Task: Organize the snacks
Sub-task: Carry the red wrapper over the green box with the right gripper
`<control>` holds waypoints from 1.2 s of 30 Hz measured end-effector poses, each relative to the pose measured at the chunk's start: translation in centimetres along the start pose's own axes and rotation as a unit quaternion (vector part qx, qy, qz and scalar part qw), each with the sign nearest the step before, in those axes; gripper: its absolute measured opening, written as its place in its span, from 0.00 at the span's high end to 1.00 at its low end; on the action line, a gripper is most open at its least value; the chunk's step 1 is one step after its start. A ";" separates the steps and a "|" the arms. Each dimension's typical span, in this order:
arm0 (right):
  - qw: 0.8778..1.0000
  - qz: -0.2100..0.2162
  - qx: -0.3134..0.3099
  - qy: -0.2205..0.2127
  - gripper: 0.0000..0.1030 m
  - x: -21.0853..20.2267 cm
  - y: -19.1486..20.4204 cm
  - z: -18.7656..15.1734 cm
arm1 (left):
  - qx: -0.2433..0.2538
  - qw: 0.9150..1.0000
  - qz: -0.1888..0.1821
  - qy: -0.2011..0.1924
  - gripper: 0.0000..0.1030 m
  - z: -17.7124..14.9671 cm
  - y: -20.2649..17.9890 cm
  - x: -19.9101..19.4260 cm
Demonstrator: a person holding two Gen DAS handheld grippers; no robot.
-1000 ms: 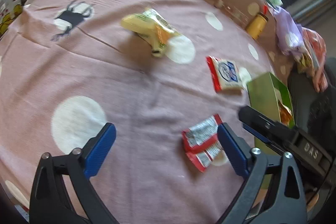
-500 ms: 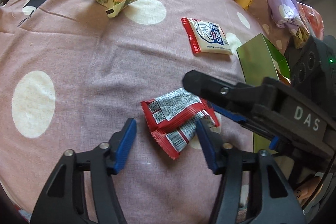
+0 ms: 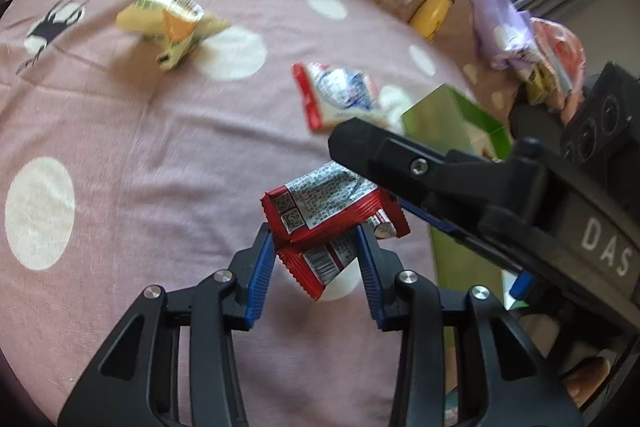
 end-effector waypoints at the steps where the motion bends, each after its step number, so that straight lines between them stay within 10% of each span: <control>1: 1.000 -0.002 0.003 -0.008 0.33 -0.5 -0.2 0.2 | 0.015 1.000 -0.001 -0.016 0.62 0.4 -0.9 -0.4; 19: 0.966 -0.021 0.125 -0.227 0.33 -15.1 -9.1 3.9 | 0.211 0.971 -0.084 -0.077 0.62 2.7 -16.6 0.7; 36: 0.939 -0.120 0.230 -0.227 0.33 -17.9 -18.0 1.7 | 0.272 0.954 -0.125 0.019 0.62 -2.4 -22.6 6.7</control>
Point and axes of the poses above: each gripper's, at about its wrist camera, not at the fingertips, and x roughly the way its jaws point, y to its left, z to its top, the point moved 5 cm from there along x, roughly the way its jaws point, and after that the axes turned 8 degrees about -y, right-handed, at the moved point
